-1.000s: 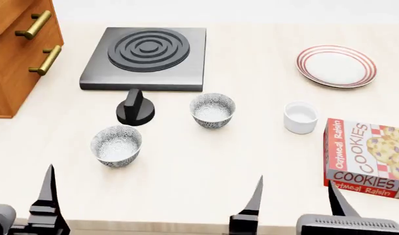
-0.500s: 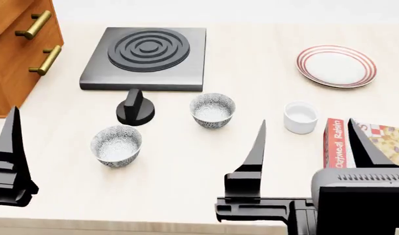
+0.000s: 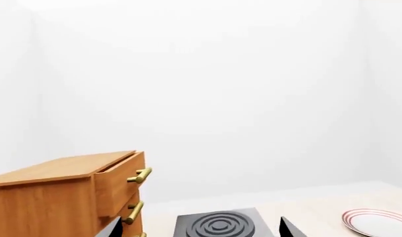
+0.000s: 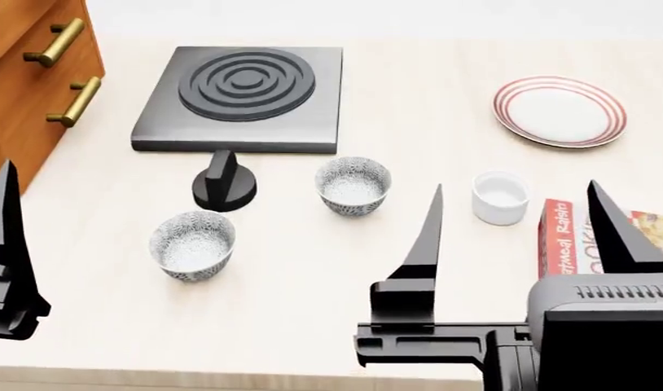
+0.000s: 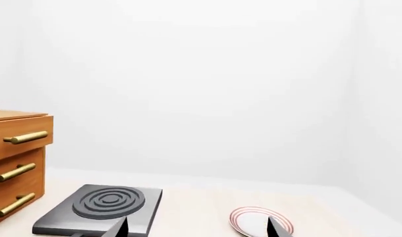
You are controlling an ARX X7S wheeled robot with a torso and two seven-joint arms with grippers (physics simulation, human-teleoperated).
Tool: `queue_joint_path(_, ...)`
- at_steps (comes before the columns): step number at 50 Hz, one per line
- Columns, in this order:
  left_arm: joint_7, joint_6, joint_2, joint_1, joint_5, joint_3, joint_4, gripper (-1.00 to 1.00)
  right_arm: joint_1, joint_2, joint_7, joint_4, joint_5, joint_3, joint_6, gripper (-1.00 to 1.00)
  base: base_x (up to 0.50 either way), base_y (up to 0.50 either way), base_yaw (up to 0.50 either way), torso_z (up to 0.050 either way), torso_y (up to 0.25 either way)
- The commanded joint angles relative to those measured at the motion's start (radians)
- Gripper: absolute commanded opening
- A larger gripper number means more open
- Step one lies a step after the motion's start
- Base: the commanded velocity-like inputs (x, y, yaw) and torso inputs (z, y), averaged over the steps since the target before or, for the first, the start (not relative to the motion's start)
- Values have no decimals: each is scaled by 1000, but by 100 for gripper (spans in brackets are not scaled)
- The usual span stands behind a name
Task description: Pick the akita bowl next to the ramekin and place it on the plate.
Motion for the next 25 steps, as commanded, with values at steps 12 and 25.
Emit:
queue_joint_path(12, -30, 27, -26, -4, -47, -10, -19, 100, -25, 5, -22, 13, -13, 9, -78, 100, 187, 0, 0, 0, 0)
queue_joint_path(25, -50, 34, -40, -4, -68, -5, -24, 100, -23, 17, -10, 13, -5, -3, -89, 100, 187, 0, 0, 0, 0)
